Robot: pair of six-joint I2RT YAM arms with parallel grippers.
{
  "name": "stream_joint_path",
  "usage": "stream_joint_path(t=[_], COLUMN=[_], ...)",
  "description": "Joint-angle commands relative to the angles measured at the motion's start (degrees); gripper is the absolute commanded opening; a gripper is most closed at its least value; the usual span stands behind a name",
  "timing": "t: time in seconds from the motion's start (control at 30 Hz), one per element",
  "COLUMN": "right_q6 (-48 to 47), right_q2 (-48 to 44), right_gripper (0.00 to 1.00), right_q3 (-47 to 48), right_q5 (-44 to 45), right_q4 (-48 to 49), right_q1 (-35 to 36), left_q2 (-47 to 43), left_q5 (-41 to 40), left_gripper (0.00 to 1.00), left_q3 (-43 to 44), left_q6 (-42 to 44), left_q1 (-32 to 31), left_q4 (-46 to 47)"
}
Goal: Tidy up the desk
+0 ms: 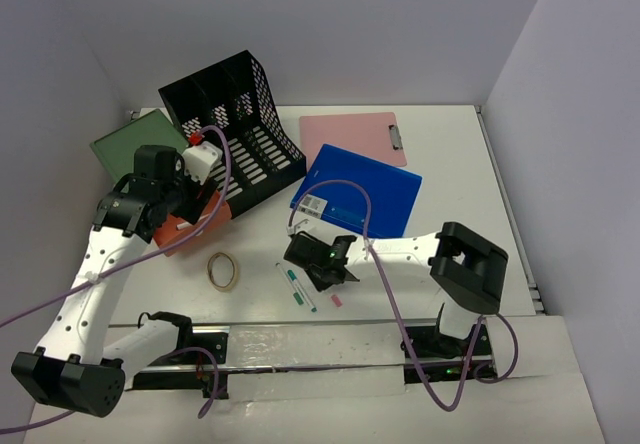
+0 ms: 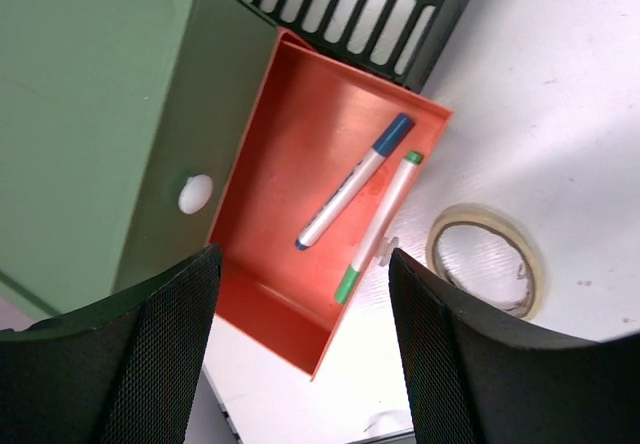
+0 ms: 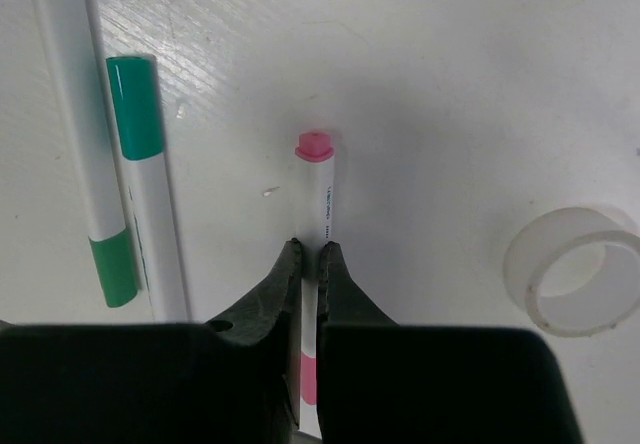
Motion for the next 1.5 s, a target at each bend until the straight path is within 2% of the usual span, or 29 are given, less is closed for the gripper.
stream_joint_path(t=[0.0,0.13,0.33,0.53,0.67,0.7,0.73,0.9,1.0,1.23,1.33,1.47], right_q6=[-2.4,-3.7,-1.1,2.3,3.9,4.6,5.0,5.9,5.6,6.1,6.8,7.7], right_q2=[-11.7,-21.2,-26.6,-23.8,-21.3,-19.9,-19.6,-17.8,-17.1,-16.7,-16.2,-15.2], right_gripper=[0.00,0.00,0.00,0.00,0.00,0.00,0.00,0.00,0.00,0.00,0.00,0.00], right_q3=[-0.4,-0.3,4.9,13.9,17.2,18.1,18.5,19.2,20.5,20.5,20.8,21.0], right_q5=[4.8,5.9,3.9,6.7,4.5,2.8,2.3,-0.5,-0.4,-1.5,-2.9,-4.3], right_q4=[2.3,8.4,16.3,23.7,25.9,26.9,28.9,33.1,33.0,34.8,35.6,36.2], right_q1=[-0.4,-1.9,-7.2,-7.5,-7.5,-7.0,-6.8,-5.8,-5.1,-4.3,-4.0,-3.4], left_q2=[0.5,1.2,1.5,-0.2,-2.7,-3.7,-4.1,-3.1,-2.2,-1.1,-0.2,0.5], left_q5=[6.1,14.3,29.5,51.0,57.2,58.5,60.0,66.8,66.6,59.4,55.7,53.0], left_gripper=[0.74,0.74,0.74,0.79,0.81,0.82,0.82,0.82,0.82,0.78,0.65,0.52], left_q3=[2.8,6.0,10.8,11.1,8.1,5.3,4.6,2.0,2.3,1.8,2.1,3.3], left_q6=[-2.1,-3.2,-3.8,-9.4,-14.0,-18.9,-20.3,-30.7,-30.9,-30.6,-31.5,-31.9], left_q1=[0.3,0.3,0.3,0.3,0.3,0.3,0.3,0.3,0.3,0.3,0.3,0.3], left_q4=[-0.2,-2.0,-4.0,-0.1,5.6,9.4,12.4,19.2,19.6,20.1,20.7,20.8])
